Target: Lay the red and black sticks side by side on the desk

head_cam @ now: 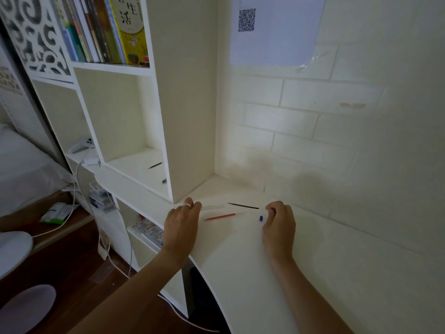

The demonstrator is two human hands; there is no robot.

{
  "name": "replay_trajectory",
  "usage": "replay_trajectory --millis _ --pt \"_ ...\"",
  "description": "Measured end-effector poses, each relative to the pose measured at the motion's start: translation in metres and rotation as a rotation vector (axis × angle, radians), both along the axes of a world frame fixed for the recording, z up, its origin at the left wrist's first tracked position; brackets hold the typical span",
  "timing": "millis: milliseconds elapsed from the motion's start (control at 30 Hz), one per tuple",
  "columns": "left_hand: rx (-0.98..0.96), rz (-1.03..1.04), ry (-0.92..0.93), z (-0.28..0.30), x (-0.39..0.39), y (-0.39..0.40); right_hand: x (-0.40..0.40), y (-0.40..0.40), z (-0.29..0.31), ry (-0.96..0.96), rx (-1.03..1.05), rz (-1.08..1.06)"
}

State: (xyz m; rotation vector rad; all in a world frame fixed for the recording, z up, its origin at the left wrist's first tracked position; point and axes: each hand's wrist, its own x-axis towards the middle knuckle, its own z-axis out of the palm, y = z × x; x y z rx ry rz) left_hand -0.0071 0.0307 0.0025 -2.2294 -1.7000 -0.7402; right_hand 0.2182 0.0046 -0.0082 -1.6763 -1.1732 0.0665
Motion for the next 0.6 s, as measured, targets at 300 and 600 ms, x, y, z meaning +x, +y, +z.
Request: replay_trajectory --millis 300,600 --pt "-0.038 0.053 -0.140 -0.005 0.010 0.011 -0.001 0.001 0.001 0.040 0.028 -0.033" --pt "0.008 0.009 -0.135 -0.017 0.019 0.017 0.005 0.005 -0.004 0.073 -0.031 -0.060"
